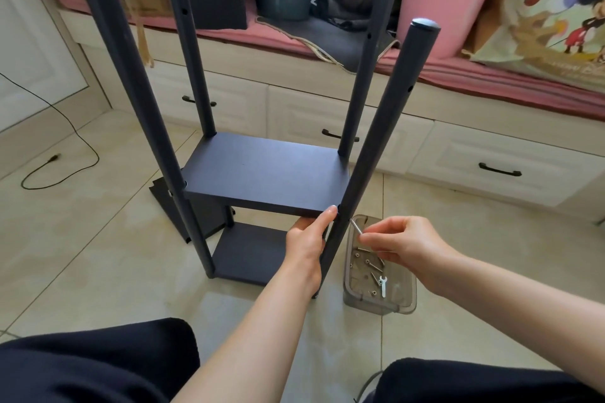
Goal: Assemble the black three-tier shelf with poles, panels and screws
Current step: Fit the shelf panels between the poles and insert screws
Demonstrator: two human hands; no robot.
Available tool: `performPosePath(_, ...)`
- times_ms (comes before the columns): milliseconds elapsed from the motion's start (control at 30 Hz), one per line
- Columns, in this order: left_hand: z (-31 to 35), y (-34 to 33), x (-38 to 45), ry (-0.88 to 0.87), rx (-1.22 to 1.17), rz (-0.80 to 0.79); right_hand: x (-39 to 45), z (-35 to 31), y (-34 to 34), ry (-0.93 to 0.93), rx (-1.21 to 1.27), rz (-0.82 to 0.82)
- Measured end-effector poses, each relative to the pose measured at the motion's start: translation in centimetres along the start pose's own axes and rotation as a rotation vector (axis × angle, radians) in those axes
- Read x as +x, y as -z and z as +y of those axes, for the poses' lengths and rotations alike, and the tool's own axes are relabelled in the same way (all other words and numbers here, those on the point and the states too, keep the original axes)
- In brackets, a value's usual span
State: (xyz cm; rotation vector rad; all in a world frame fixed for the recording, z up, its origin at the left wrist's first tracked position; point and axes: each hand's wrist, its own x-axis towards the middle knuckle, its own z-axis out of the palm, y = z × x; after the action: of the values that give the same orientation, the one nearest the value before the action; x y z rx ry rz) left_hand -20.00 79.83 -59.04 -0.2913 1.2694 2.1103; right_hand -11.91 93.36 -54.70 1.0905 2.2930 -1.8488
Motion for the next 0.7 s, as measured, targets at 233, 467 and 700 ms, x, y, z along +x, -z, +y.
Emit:
performPosePath(233, -0.4, 0.0, 0.5, -0.011, 0.033, -0.039, 0.5, 0.3, -0.3, 0.048, 0.055, -0.026)
performPosePath(467, -0.6, 0.0, 0.8, -0.026, 0.070, -0.042, 1.0, 0.5, -0.6, 0.073, 0.042, -0.035)
performPosePath(700, -1.2, 0.0, 1.4, -0.044, 0.115, -0.010, 1.0, 0.3, -0.5, 0.091, 0.003, -0.017)
